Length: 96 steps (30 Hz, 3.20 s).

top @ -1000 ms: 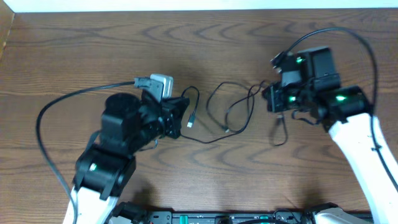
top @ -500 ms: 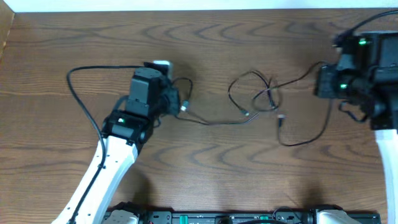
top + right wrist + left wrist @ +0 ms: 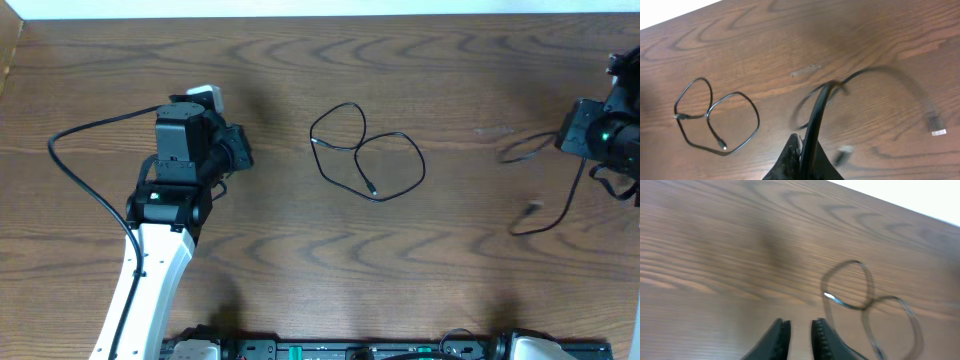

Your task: Untangle cables

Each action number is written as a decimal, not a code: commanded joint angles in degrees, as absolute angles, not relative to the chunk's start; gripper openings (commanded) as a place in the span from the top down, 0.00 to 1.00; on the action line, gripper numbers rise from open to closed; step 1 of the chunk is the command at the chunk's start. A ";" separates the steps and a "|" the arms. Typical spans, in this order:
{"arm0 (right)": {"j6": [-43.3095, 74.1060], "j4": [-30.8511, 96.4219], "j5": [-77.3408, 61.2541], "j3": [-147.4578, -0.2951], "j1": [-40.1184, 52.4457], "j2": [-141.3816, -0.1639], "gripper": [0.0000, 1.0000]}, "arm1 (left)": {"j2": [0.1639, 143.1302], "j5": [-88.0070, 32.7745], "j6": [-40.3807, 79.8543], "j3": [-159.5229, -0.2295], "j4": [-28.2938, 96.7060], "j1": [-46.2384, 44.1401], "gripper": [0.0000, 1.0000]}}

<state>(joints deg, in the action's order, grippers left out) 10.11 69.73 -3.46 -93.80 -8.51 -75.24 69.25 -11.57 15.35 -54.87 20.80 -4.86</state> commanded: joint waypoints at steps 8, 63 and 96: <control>10.72 70.04 -4.64 -95.35 -7.07 -75.50 0.99 | 68.66 -33.91 15.49 -54.96 21.04 -5.65 0.77; 1.67 49.76 14.39 -118.89 -36.88 -108.66 0.99 | 70.74 -30.39 3.16 -54.85 25.87 -29.50 0.60; 11.57 49.43 22.83 -118.87 -49.41 -120.62 0.99 | 74.22 -27.42 3.25 -54.85 17.96 -29.71 0.60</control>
